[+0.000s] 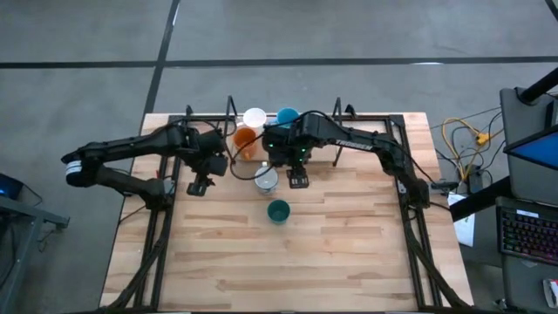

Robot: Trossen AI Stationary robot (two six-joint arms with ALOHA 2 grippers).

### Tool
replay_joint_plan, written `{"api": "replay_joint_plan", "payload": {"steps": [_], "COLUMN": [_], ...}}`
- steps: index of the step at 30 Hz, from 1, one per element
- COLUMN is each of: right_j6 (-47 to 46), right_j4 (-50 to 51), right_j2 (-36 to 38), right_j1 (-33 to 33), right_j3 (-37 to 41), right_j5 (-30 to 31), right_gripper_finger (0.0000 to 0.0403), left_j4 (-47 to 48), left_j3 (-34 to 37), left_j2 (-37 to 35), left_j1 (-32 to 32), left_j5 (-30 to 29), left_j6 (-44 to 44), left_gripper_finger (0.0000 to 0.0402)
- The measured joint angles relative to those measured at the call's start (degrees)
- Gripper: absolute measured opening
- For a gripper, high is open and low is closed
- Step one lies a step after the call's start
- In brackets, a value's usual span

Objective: Stack small to large cups/mugs on shelf
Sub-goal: Put the blue mug on the shelf

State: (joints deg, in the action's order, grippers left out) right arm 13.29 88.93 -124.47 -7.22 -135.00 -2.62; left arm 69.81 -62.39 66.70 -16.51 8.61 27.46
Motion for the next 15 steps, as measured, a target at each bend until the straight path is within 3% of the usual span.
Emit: {"api": "replay_joint_plan", "payload": {"steps": [6,15], "right_j6": [2.0,1.8], "right_j4": [-0.5,-1.0], "right_j2": [-1.2,-2.5], "right_j1": [0.5,1.7], "right_j3": [0.5,0.5], "right_j5": [3.2,3.3], "right_gripper_finger": [0.0208,0.0208], "left_j4": [-4.1,-3.7], "left_j3": [-0.7,-1.3], "left_j2": [1.5,3.0], "left_j1": [0.6,0.6], "left_j5": [-1.7,-1.6], "left_j6": [-4.1,-4.2], "left_gripper_finger": [0.0166,0.0169]}}
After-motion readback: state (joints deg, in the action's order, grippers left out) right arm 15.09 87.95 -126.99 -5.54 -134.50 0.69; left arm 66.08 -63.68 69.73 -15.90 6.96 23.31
